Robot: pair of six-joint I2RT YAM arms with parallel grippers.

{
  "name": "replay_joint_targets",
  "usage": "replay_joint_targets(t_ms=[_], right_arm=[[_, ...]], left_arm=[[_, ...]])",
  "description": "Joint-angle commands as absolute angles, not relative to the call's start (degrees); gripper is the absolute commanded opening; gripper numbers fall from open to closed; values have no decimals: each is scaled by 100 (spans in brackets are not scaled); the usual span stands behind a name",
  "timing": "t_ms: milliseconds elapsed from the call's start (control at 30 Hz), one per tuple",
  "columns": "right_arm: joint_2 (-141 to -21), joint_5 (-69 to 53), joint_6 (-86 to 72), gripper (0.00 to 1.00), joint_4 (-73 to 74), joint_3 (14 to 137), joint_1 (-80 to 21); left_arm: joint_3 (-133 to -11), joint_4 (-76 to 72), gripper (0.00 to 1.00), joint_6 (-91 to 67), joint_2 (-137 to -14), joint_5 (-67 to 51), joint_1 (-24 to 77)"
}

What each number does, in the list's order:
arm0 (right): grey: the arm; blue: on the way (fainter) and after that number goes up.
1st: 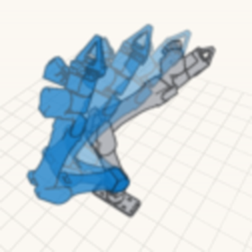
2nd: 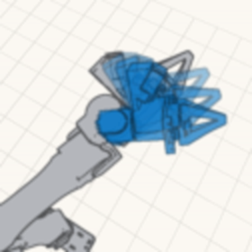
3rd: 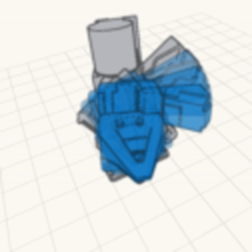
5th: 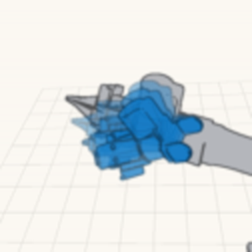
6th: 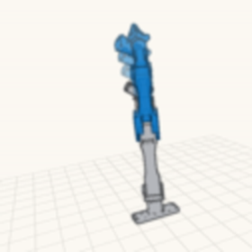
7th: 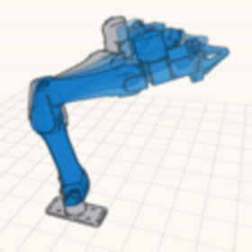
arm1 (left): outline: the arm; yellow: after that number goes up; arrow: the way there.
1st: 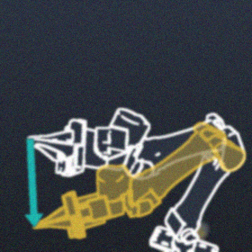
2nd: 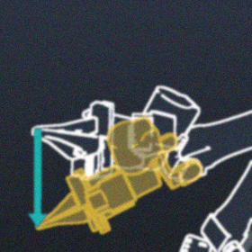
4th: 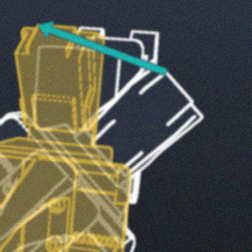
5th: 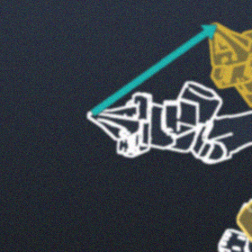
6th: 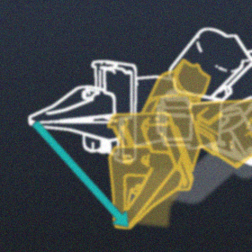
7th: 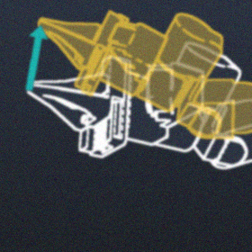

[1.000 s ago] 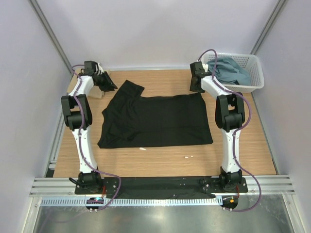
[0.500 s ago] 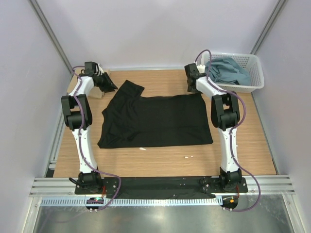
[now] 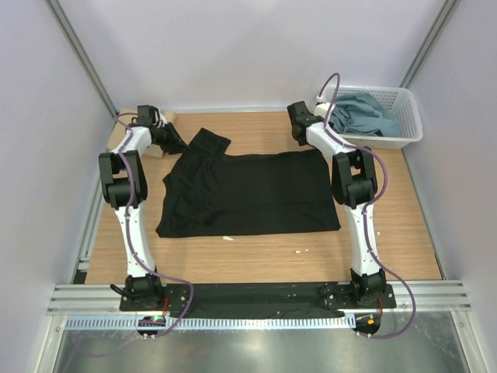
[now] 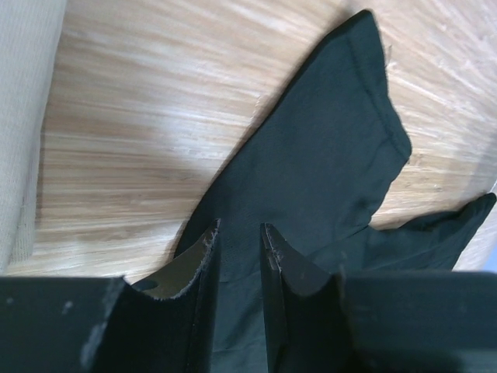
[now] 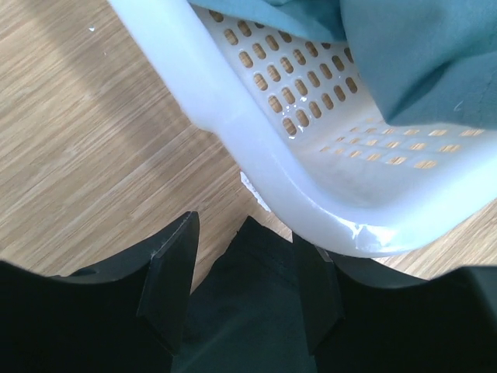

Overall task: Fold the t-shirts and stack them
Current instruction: Fold the tshirt

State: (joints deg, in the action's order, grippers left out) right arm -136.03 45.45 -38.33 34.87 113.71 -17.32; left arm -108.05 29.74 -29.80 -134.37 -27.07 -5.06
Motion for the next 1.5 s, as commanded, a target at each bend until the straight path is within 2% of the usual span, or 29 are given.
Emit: replay_joint_targets(t_ms=[0, 500, 567, 700, 900, 1100, 1467], right_arm=[[-13684, 4843, -4429, 57, 3586, 11593, -1845], [-14010, 4703, -4596, 39, 3735, 11523, -1775], [-14018, 4676, -4597, 35, 3735, 11531, -1775], [-13992, 4667, -4413, 13, 3727, 11566, -1775], [-13878, 4658, -3807, 2, 3622, 11646, -1775], [-13825, 4448, -3656, 1, 3525, 11479, -1775], [-13843, 4193, -3788, 1, 3463, 11312, -1705]], left_arm=[[-10749, 2760, 27, -2962, -13025, -2830, -527], [-10934, 2760, 26, -2936, -13104, -2953, -562], [-10934, 2751, 26, -2927, -13131, -2971, -563], [-11109, 2821, 27, -2481, -13245, -2910, -528], [-12145, 3339, 33, -1934, -14112, -2821, -466], [-13121, 3735, 34, -1644, -14686, -2533, -308], [-13131, 3990, 34, -1398, -14783, -2426, -97]])
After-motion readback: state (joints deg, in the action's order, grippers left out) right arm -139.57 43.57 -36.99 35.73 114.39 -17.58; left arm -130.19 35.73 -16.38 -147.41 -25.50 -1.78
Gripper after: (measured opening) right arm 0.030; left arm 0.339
